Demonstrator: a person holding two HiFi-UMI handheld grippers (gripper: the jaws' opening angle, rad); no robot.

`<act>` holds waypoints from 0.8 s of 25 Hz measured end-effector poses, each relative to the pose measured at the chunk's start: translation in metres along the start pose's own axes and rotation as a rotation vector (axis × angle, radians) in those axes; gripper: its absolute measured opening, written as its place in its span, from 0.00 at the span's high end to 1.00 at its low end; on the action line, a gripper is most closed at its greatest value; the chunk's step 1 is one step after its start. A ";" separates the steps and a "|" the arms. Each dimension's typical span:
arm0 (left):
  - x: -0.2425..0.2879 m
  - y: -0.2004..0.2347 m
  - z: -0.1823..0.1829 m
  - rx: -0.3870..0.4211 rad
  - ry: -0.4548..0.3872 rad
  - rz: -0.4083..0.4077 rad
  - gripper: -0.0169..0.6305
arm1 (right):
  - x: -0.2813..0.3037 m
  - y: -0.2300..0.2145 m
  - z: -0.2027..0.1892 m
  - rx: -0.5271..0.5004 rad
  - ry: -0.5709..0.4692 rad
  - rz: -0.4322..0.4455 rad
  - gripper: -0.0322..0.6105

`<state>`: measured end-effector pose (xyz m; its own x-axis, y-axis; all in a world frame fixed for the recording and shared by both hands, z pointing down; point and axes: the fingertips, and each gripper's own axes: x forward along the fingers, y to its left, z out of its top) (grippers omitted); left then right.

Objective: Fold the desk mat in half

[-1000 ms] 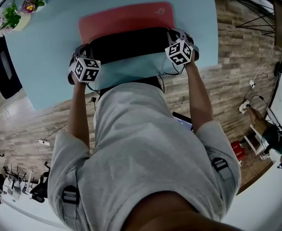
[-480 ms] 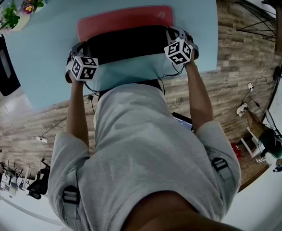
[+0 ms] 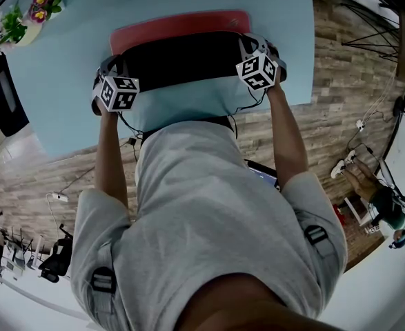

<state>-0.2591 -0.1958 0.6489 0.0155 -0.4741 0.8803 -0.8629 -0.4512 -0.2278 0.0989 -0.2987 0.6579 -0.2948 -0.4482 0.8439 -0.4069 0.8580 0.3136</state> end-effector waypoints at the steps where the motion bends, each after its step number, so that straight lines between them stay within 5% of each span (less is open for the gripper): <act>1: 0.001 0.001 0.001 -0.004 0.000 0.001 0.92 | 0.001 -0.002 0.001 -0.003 -0.003 -0.001 0.91; 20: 0.013 0.026 0.019 -0.008 -0.004 0.034 0.92 | 0.019 -0.026 0.021 -0.015 -0.027 -0.022 0.91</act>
<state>-0.2717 -0.2285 0.6465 -0.0114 -0.4923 0.8703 -0.8672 -0.4285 -0.2537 0.0860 -0.3342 0.6567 -0.3090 -0.4738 0.8246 -0.4003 0.8513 0.3392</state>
